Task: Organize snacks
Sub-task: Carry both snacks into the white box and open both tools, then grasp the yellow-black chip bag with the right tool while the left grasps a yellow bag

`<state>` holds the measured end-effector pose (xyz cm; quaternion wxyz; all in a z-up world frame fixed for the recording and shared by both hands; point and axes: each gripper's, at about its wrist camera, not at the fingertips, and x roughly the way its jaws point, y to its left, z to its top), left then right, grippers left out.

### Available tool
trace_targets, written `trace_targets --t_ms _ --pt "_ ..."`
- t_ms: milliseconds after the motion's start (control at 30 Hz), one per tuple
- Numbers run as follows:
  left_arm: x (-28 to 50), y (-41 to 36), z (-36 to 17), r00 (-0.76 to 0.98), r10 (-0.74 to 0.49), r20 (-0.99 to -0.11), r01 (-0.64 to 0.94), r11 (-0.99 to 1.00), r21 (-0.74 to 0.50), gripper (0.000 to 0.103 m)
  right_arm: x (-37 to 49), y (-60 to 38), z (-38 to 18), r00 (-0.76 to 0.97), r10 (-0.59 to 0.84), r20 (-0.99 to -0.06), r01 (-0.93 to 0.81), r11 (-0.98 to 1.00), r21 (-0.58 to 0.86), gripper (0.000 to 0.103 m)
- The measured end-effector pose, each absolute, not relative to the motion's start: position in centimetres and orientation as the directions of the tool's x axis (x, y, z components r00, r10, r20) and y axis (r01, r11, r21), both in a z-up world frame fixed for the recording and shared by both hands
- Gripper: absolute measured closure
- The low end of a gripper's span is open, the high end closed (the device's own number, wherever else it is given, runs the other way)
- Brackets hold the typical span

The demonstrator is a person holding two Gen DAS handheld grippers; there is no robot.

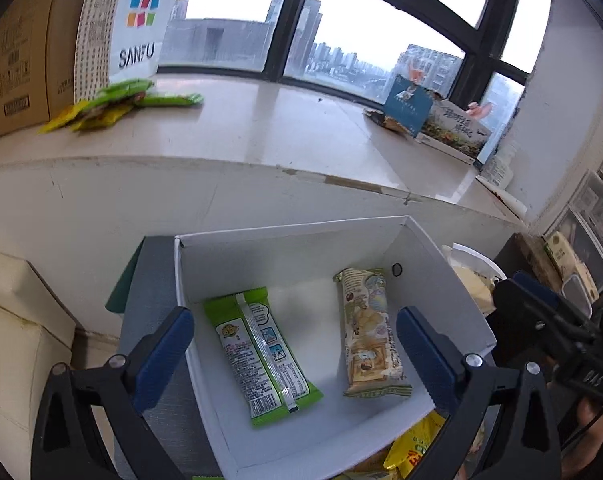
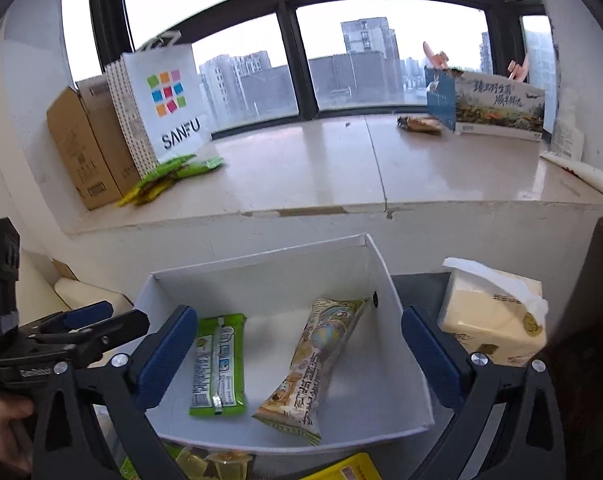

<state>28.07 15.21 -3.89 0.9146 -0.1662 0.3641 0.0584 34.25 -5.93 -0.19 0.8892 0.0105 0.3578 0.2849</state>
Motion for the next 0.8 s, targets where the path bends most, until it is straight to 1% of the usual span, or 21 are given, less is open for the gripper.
trace_targets --t_ms 200,300,467,567,667,800 --pt "24.1 13.0 -1.4 0.796 -0.018 -0.605 -0.138 0.968 -0.210 0.000 30.1 -8.8 1.8 0.576 0.586 -0.570 -0.559 0.791 0.248 0.000" --pt "21.6 11.6 -0.1 0.825 -0.050 -0.563 -0.083 0.975 -0.207 0.000 27.3 -10.6 2.6 0.569 0.624 -0.536 -0.589 0.764 0.264 0.000" --pt "16.3 9.1 1.0 0.852 -0.101 -0.514 0.005 0.983 -0.184 0.000 21.9 -14.4 3.3 0.586 0.682 -0.438 -0.631 0.723 0.281 0.000" --pt "13.1 7.9 1.2 0.864 -0.150 -0.481 0.049 0.975 -0.216 0.000 18.8 -16.8 2.9 0.594 0.697 -0.402 -0.630 0.714 0.306 0.000" --pt "10.1 6.8 0.4 0.853 -0.179 -0.491 0.068 0.969 -0.236 0.000 16.1 -18.7 2.1 0.608 0.694 -0.386 -0.616 0.719 0.322 0.000" --pt "6.7 5.2 -1.1 0.845 -0.192 -0.499 0.090 0.971 -0.223 0.000 12.6 -21.3 1.0 0.648 0.670 -0.362 -0.576 0.742 0.342 0.000"
